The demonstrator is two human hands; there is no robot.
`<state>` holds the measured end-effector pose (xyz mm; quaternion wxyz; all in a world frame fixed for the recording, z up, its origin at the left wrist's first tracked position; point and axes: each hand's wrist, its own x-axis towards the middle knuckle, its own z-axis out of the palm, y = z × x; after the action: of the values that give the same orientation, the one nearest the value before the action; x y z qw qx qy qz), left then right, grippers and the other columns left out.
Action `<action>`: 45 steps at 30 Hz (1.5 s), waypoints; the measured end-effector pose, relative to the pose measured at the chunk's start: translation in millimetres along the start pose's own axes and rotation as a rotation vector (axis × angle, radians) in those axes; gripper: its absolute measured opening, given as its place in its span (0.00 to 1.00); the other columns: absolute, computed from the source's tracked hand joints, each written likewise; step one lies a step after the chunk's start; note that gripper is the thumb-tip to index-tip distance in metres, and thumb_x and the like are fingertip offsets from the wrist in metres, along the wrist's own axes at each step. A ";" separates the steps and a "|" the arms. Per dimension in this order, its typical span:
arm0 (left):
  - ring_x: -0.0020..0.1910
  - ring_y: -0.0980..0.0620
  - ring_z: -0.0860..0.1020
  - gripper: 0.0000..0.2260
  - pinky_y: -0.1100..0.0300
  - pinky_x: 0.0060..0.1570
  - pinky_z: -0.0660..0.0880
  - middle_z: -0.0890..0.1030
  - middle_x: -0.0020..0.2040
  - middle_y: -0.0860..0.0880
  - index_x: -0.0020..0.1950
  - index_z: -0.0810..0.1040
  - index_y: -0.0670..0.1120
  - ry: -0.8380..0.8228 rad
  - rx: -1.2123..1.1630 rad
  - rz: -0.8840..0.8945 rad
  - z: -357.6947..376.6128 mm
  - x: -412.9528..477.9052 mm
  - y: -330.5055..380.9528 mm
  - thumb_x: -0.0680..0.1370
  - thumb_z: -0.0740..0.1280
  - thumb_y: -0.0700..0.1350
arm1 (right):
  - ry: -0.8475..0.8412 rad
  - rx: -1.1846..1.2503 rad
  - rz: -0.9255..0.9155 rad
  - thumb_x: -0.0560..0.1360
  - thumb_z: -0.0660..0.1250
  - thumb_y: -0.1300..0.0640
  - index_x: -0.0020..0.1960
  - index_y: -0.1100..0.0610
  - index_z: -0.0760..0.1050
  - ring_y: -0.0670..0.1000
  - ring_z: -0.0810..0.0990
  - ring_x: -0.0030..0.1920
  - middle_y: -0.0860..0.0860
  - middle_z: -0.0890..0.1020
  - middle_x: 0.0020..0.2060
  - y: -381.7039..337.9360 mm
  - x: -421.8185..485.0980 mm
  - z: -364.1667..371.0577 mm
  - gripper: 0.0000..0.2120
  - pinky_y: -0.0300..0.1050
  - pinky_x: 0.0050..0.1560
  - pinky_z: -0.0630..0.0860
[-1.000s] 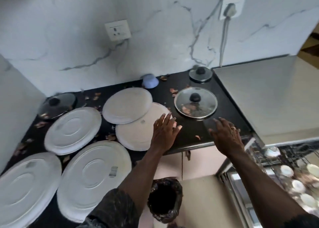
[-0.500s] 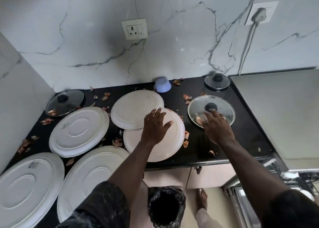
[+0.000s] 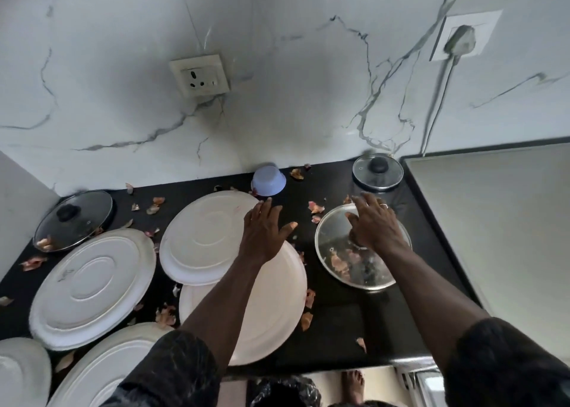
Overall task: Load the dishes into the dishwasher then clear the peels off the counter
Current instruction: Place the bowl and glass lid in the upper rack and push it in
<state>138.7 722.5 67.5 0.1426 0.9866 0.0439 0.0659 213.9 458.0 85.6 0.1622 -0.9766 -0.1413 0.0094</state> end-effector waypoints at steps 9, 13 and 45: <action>0.80 0.39 0.55 0.31 0.43 0.76 0.56 0.58 0.80 0.41 0.77 0.64 0.46 -0.099 0.114 -0.105 15.9 78.0 5.3 0.80 0.62 0.62 | -0.034 -0.025 -0.057 0.81 0.61 0.46 0.71 0.54 0.68 0.62 0.72 0.68 0.55 0.68 0.73 50.2 95.1 -11.2 0.22 0.59 0.65 0.70; 0.78 0.38 0.56 0.32 0.42 0.75 0.57 0.58 0.80 0.39 0.77 0.63 0.45 -0.105 0.148 -0.151 19.6 116.8 -4.1 0.79 0.67 0.59 | -0.040 -0.096 -0.087 0.79 0.63 0.47 0.70 0.53 0.69 0.62 0.71 0.67 0.55 0.69 0.71 70.8 135.9 -8.8 0.21 0.59 0.65 0.71; 0.66 0.37 0.68 0.40 0.45 0.63 0.69 0.69 0.69 0.42 0.74 0.68 0.50 -0.038 -0.047 -0.335 12.1 188.3 -22.9 0.66 0.81 0.53 | -0.032 -0.060 -0.090 0.75 0.68 0.64 0.63 0.51 0.78 0.64 0.73 0.60 0.56 0.76 0.61 108.8 182.0 -6.5 0.18 0.56 0.54 0.76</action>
<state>324.8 760.8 71.6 0.1756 0.9630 0.2032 0.0235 418.7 408.1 62.1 0.1306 -0.9734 -0.1880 0.0135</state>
